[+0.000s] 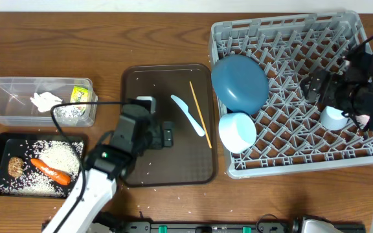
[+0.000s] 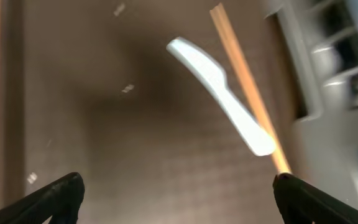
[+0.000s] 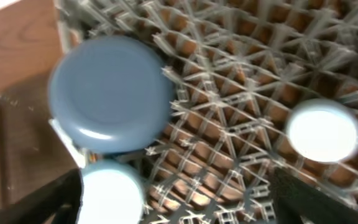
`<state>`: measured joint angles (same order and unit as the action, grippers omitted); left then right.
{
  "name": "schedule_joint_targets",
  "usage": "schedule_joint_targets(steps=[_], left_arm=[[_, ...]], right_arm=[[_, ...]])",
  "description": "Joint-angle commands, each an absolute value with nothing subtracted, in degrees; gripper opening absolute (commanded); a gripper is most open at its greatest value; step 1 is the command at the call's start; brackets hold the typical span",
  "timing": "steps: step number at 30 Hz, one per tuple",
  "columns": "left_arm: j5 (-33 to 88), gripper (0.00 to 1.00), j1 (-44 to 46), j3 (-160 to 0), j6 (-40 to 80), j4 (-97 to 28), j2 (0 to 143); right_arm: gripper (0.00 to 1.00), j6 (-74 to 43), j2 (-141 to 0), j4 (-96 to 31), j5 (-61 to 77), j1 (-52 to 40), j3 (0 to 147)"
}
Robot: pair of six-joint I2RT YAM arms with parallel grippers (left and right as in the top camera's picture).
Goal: Sort waste into correct bins and load items into the dishwasher rack
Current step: 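Reach the right gripper to the white plastic knife and grasp it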
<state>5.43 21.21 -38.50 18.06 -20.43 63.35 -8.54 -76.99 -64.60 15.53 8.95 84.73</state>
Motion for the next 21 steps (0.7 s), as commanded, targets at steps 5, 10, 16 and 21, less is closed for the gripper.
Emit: schedule_joint_targets(steps=[5,10,16,21], left_arm=[[7.09,0.98,13.58,-43.09,18.55,-27.29,64.82],[7.07,0.98,7.31,-50.48,18.65,-39.29,64.84],[7.05,0.98,0.56,-58.24,18.63,-49.98,64.82],[6.81,0.98,-3.77,-60.36,18.46,-54.94,64.73]], right_arm=[[0.79,-2.02,-77.69,-58.94,27.22,-6.37,84.95],[0.81,3.53,-81.76,-49.19,25.02,-22.98,84.95],[0.80,-1.21,-93.93,-40.36,4.51,-37.58,84.95],[0.73,-3.88,-105.80,-36.84,-2.37,-40.71,84.95]])
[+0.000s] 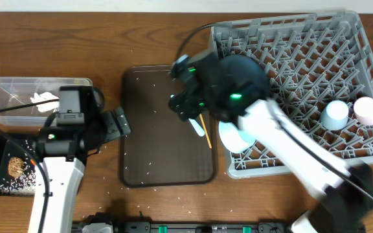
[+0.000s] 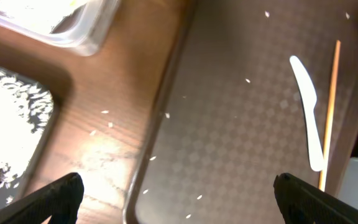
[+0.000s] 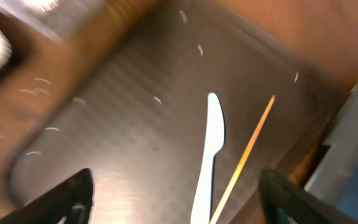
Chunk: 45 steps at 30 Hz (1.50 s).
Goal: Sort waste into correct bins and load items into the dishwasher rack
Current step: 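Reach the right gripper to the white plastic knife and grasp it, then carry the knife right and insert it upright into the rack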
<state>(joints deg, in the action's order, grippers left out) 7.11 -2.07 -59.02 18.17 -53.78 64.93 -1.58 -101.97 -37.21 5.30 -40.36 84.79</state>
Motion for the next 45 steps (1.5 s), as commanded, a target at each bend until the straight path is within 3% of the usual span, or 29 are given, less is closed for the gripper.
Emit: schedule_joint_targets(steps=[1,6,11,21,31,33,38,45], left_arm=[[6.79,0.98,-4.58,-60.36,18.46,-55.64,64.73],[6.61,0.98,-7.09,-60.34,18.46,-58.02,64.73],[6.61,0.98,-7.33,-60.34,18.46,-58.06,64.73],[6.63,0.98,-7.31,-60.34,18.48,-58.04,64.73],[6.63,0.98,-7.31,-60.34,18.48,-58.04,64.73],[6.66,0.98,-7.31,-60.34,18.48,-58.04,64.73],[6.63,0.98,-7.31,-60.34,18.48,-58.04,64.73],[6.63,0.98,-7.31,-60.29,18.48,-58.04,64.73]], right_arm=[[0.72,-4.91,-107.74,-36.97,-2.35,-40.69,84.95],[0.60,-5.89,-114.26,-37.47,3.79,-40.60,84.95],[0.59,-5.93,-117.54,-37.74,3.64,-41.34,84.95],[0.49,-6.44,-119.85,-38.33,3.62,-41.32,84.95],[0.48,-6.39,-122.89,-36.12,3.25,-41.17,84.95],[0.38,-6.37,-123.96,-36.14,3.20,-41.17,84.95],[0.02,-6.39,-124.66,-36.86,2.98,-41.17,84.99],[0.01,-6.37,-122.17,-36.88,2.81,-41.34,87.46]])
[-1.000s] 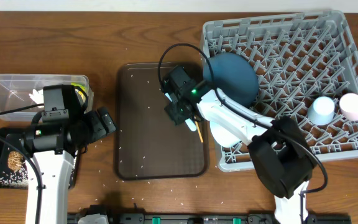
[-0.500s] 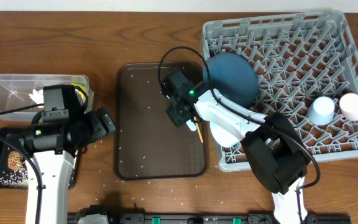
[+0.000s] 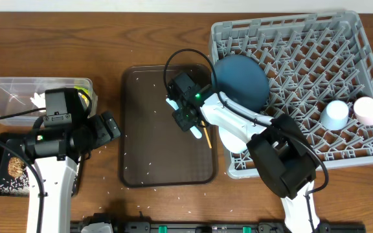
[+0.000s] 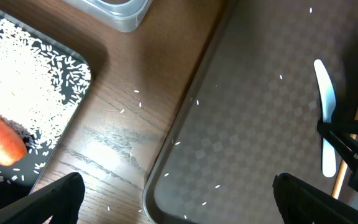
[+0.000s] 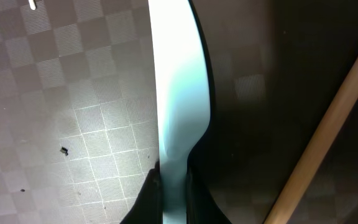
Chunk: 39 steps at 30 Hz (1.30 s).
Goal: Sort waste into correct bins and load items into the dishwasher rack
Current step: 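Carry the knife right and insert it upright into the rack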
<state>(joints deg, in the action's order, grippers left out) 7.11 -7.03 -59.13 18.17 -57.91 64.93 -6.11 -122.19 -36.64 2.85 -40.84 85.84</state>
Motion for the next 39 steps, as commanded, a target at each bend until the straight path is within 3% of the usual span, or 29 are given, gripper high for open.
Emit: schedule_joint_targets(steps=[1,17,27,33,39], left_arm=[[6.63,0.98,-7.33,-60.29,18.48,-58.04,64.73],[6.63,0.98,-7.31,-60.27,18.48,-58.04,64.73],[6.63,0.98,-7.31,-60.25,18.48,-58.04,64.73],[6.63,0.98,-7.31,-60.25,18.48,-58.04,64.73],[6.63,0.98,-7.31,-60.25,18.48,-58.04,64.73]], right_arm=[[0.01,-6.37,-121.69,-37.26,2.83,-41.15,87.72],[0.01,-7.84,-106.17,-41.71,1.28,-39.16,93.10],[0.01,-10.68,-93.17,-51.70,-1.69,-21.71,93.10],[0.01,-8.36,-94.98,-57.06,-1.69,-10.31,92.36],[0.01,-5.93,-101.03,-57.21,-1.72,-4.99,90.85]])
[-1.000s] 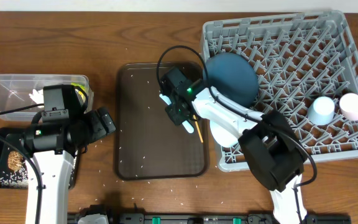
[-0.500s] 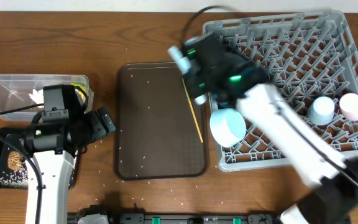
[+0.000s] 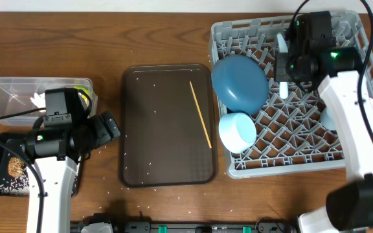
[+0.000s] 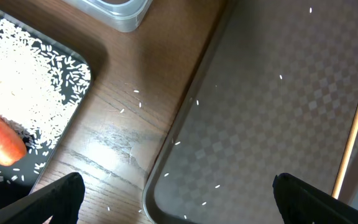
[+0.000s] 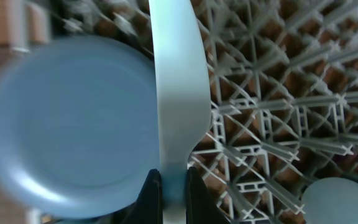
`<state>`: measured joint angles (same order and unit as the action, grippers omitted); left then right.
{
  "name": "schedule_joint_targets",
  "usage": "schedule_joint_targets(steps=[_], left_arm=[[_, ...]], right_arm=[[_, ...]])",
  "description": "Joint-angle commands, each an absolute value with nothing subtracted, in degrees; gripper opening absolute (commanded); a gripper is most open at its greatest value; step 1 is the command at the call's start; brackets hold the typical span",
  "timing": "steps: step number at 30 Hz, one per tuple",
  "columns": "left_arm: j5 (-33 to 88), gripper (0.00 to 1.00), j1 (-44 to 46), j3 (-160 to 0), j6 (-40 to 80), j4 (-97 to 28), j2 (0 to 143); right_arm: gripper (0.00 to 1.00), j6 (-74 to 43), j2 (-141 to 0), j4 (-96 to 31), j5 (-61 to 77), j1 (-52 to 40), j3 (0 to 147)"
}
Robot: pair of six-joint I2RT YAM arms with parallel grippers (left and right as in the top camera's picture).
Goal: Sort waste into correct bins and load items into the dishwasher rack
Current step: 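Carry the knife right and insert it upright into the rack, then release the knife and grasp the wooden chopstick on the brown tray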
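My right gripper is shut on a white plastic knife, held over the grey dishwasher rack just right of the blue plate. A wooden chopstick lies on the brown tray. Off the tray's left edge, my left gripper stands open with nothing in it.
The rack also holds a light blue bowl and a pale cup partly under my right arm. At the left are a clear bin with paper waste and a black tray with rice and a carrot. Rice grains dot the table.
My right gripper was down on the brown tray, shut on the knife. It now holds the knife over the rack beside the blue plate. The left arm has not moved.
First my left gripper was open over the knife on the tray and the right was open over the rack. Then the left was at the tray's left edge and the right was open above the knife. The right shut on it and now holds it over the rack.
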<state>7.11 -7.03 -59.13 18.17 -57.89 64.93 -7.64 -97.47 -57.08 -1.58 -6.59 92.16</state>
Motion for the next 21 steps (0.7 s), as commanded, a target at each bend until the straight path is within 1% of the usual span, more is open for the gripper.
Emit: schedule_joint_targets(steps=[1,5,9,10,11,12,14,15,16,19,21], left_arm=[[6.66,0.98,-7.31,-60.25,18.48,-58.02,64.73],[6.63,0.98,-7.31,-60.25,18.48,-58.02,64.73],[6.63,0.98,-7.31,-60.25,18.48,-58.02,64.73],[6.63,0.98,-7.31,-60.25,18.48,-58.04,64.73],[6.63,0.98,-7.31,-60.25,18.48,-58.04,64.73],[6.63,0.98,-7.31,-60.25,18.48,-58.02,64.73],[6.63,0.98,-7.31,-60.25,18.48,-58.02,64.73],[6.63,0.98,-7.31,-60.25,18.48,-58.02,64.73],[6.63,0.98,-7.31,-60.25,18.48,-58.04,64.73],[6.63,0.98,-7.31,-60.25,18.48,-58.02,64.73],[6.63,0.98,-7.31,-60.25,18.48,-58.02,64.73]], right_arm=[[0.01,-5.93,-102.37,-57.17,-1.83,-4.36,90.85],[0.01,-5.43,-107.20,-56.10,-2.13,-2.90,90.85],[0.02,-0.97,-110.69,-55.29,-2.20,-2.96,90.85],[0.11,0.08,-111.04,-55.29,-2.68,-2.96,90.85],[0.30,0.34,-111.15,-55.24,-3.25,-2.98,90.85],[0.40,0.64,-111.11,-54.98,-3.20,-3.07,90.89],[0.47,0.93,-110.30,-54.87,-2.72,-3.42,91.64],[0.52,0.93,-109.71,-54.92,-2.50,-3.84,92.23],[0.56,0.95,-109.06,-54.94,-2.22,-4.36,92.77],[0.59,0.93,-106.08,-54.54,1.26,-7.29,94.02],[0.55,0.91,-104.01,-53.74,5.19,-10.31,94.17]])
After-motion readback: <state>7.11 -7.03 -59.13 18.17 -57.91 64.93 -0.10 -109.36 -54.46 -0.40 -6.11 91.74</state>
